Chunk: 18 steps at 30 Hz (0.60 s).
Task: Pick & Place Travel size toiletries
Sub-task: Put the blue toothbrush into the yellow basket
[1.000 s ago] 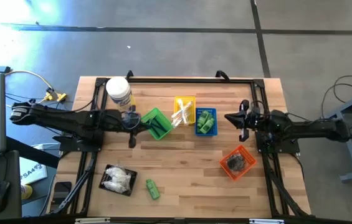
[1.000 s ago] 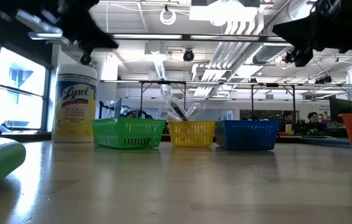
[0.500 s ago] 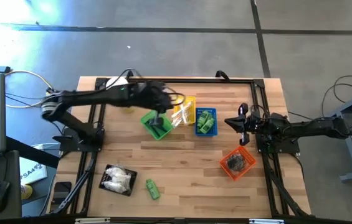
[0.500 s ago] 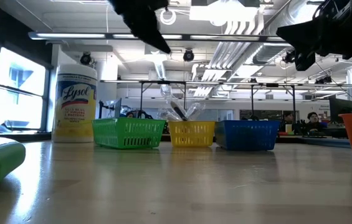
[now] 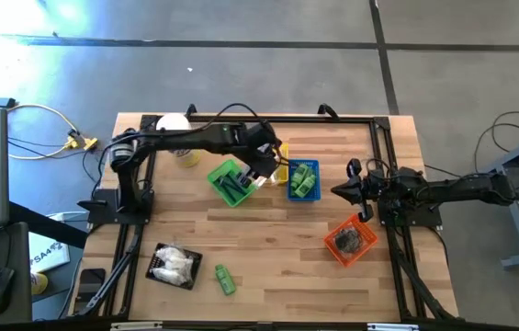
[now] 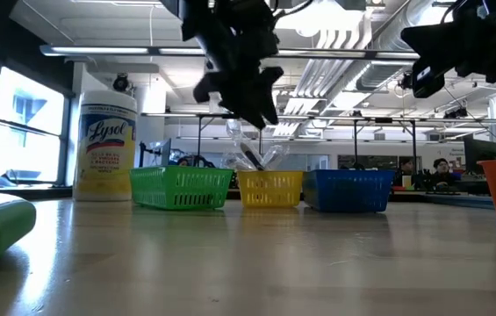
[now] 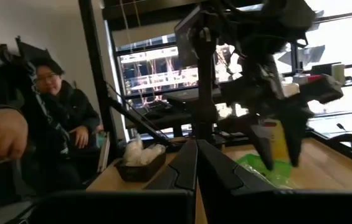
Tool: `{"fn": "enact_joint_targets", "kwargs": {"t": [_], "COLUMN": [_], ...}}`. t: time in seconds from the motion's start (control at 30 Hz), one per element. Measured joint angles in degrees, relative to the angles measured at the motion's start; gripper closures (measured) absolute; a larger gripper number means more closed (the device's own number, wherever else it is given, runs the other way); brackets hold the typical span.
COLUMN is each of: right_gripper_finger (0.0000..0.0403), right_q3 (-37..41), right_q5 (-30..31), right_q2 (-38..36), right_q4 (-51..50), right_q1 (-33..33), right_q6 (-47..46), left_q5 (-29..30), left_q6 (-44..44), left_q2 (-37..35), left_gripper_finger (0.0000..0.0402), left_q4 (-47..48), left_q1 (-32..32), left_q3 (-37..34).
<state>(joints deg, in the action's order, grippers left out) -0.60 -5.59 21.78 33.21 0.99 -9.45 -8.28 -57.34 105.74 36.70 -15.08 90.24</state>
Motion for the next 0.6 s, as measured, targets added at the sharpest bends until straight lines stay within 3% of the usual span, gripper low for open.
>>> {"fn": "enact_joint_targets", "kwargs": {"t": [0.23,0.6], "right_gripper_finger": [0.0401,0.0401], "right_q3": [0.02,0.03], "right_q5": [-0.57,-0.57], "right_q2": [0.00,0.00], "right_q4": [-0.98,-1.38], "right_q1": [0.01,0.01], "right_q6": [0.00,0.12], "left_q5": [-0.11,0.01], "left_q6": [-0.92,-4.57], "left_q2": [5.07,6.02], "left_gripper_finger": [0.0253,0.0274], "left_q4": [-2.08,-2.55], "left_q1": [-2.43,-2.54], "left_q3": [0.02,-0.02]}}
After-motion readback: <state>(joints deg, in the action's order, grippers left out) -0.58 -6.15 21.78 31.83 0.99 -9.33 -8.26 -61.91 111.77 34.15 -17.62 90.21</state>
